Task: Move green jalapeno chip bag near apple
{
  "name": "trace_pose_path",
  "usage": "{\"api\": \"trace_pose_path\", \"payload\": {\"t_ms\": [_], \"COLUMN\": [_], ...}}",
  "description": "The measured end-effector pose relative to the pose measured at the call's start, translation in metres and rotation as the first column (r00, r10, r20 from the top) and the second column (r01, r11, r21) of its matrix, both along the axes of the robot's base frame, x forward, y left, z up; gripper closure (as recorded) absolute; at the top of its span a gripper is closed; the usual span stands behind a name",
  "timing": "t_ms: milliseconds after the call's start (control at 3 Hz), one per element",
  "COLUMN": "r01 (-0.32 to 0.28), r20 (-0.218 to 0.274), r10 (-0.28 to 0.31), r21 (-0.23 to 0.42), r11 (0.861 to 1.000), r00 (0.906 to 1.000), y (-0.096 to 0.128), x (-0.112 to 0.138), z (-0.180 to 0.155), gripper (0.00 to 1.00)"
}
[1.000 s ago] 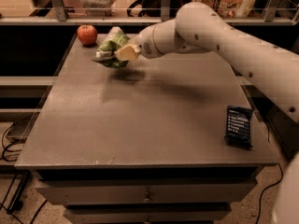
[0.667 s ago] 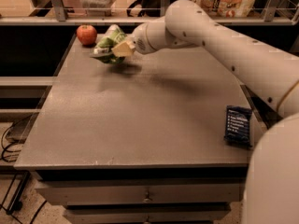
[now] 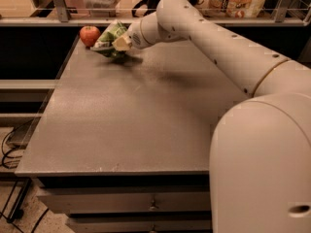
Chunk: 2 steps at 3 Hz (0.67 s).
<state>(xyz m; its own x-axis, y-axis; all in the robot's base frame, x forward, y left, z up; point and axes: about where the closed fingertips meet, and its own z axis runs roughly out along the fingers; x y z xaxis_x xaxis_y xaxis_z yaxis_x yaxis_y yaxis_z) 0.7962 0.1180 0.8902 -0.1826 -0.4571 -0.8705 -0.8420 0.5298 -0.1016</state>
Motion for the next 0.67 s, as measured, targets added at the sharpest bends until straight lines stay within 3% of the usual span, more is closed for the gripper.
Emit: {"api": "trace_pose_path", "payload": {"t_ms": [333, 667], "r01": [0.012, 0.033], "r20": [-0.010, -0.009], "r10": [-0.012, -0.033], "r21": [0.002, 0.061], "r11": [1.000, 0.998], "r00": [0.9999, 0.9994], "y": [0.0013, -0.0033], "x": [0.0146, 0.0154], "z": [-0.0033, 0.0041], "gripper": [0.14, 0.00]}}
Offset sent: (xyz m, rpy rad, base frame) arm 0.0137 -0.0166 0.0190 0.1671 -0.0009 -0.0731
